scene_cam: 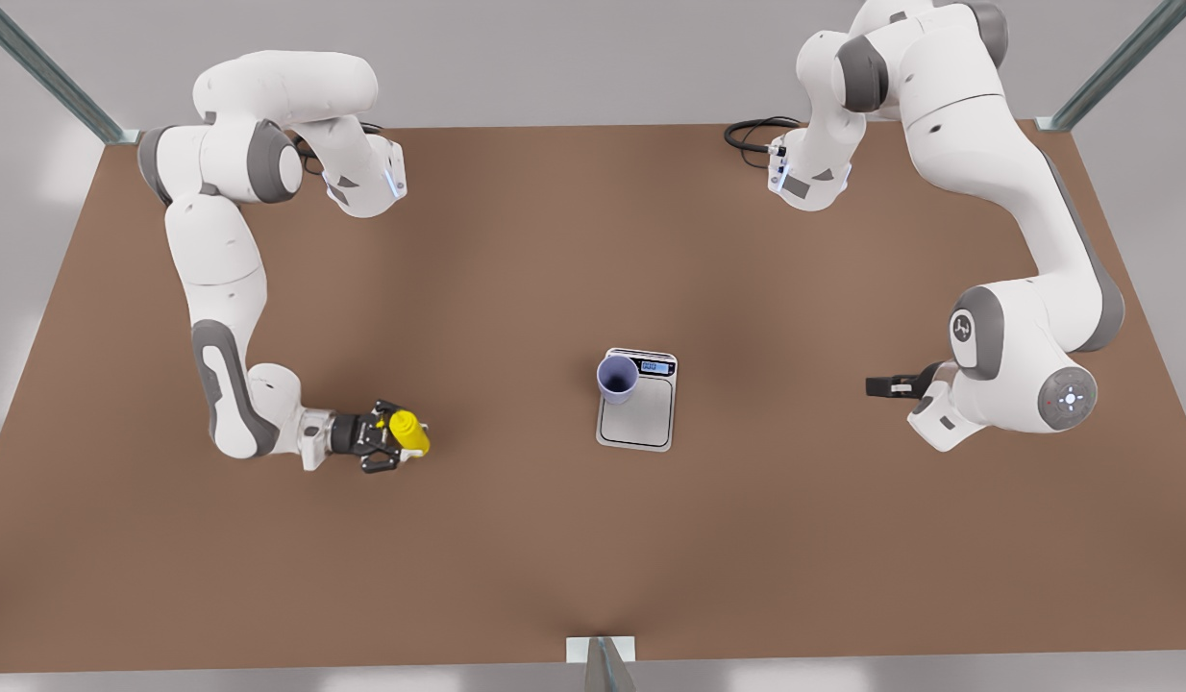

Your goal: Move cup to the weight, pick up sauce bottle, pour sauce

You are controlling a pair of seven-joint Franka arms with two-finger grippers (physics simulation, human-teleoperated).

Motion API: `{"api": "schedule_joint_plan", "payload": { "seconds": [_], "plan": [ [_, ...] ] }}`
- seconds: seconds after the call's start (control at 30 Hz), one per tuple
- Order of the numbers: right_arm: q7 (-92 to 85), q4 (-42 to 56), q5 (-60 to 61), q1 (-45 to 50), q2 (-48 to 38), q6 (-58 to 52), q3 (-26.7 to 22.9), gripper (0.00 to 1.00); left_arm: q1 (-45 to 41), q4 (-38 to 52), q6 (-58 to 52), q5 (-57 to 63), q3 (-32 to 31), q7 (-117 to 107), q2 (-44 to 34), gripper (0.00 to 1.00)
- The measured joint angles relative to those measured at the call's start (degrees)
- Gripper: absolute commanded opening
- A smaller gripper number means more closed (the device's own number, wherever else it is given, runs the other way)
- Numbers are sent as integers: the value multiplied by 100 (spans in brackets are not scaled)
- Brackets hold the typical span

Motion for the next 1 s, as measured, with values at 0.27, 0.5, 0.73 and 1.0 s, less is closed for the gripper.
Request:
{"api": "schedule_joint_plan", "payload": {
  "seconds": [0.27, 0.5, 0.73, 1.0],
  "plan": [
    [95, -59, -622, 0, 14, -223, -24, 68, 0, 0, 53, 6, 0, 0, 44, 100],
    [80, -60, -572, 0, 101, -283, -14, 69, 0, 0, 53, 8, 0, 0, 44, 100],
    [74, -28, -518, 8, 131, -249, -14, 81, 0, 0, 44, 9, 0, 0, 44, 100],
    [64, -25, -361, 0, 188, -229, -13, 94, 0, 0, 53, 9, 1, 0, 44, 100]
  ]
}}
